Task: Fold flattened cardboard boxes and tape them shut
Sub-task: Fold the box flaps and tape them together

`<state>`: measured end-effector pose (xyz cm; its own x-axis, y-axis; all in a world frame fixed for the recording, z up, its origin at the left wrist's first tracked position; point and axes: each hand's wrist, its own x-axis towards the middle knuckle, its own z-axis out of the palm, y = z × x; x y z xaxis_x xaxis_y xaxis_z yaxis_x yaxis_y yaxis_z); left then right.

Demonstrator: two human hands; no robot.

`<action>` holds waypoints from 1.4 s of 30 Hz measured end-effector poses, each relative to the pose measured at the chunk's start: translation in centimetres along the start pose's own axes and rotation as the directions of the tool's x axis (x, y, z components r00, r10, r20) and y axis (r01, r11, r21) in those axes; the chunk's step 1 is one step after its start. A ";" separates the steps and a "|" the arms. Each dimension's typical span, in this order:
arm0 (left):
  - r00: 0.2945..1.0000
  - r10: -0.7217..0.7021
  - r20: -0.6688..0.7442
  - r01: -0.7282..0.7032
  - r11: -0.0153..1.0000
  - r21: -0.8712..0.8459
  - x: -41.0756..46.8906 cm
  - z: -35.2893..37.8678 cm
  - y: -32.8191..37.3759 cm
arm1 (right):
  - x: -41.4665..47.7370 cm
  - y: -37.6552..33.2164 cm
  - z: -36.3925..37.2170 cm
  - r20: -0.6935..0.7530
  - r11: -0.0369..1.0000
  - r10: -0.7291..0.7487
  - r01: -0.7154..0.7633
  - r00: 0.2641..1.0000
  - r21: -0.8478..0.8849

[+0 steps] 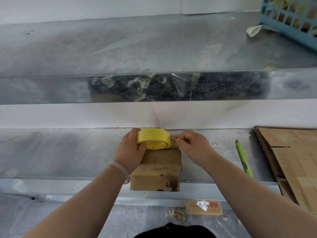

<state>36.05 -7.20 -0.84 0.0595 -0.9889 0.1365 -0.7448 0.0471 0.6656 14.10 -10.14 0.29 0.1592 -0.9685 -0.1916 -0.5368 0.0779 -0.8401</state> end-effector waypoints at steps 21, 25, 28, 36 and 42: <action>0.987 0.132 0.090 -0.147 0.972 0.182 0.4 -0.1 1.1 | -1.9 3.5 -2.3 -0.077 0.872 0.216 -0.157 0.973 0.463; 0.994 0.007 0.109 -0.014 0.998 0.062 0.9 -0.4 1.7 | -1.7 3.1 -1.3 -0.002 0.805 0.236 -0.194 0.972 0.561; 0.982 -0.136 0.128 0.143 0.988 -0.053 1.4 -0.4 2.1 | -1.9 2.4 -0.8 0.012 0.756 0.243 -0.197 0.970 0.624; 0.952 -0.295 0.082 0.305 0.938 -0.164 2.2 0.1 2.6 | -2.3 1.5 -0.9 -0.007 0.761 0.203 -0.153 0.979 0.631; 0.933 -0.354 0.068 0.361 0.919 -0.158 2.5 0.0 2.9 | -2.5 0.1 -0.8 0.137 0.606 0.242 -0.260 0.961 0.752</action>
<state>34.07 -9.53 1.42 0.2741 -0.9485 -0.1584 -0.5586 -0.2912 0.7767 12.95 -7.88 1.07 0.1368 -0.8790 -0.4567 0.2564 0.4767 -0.8408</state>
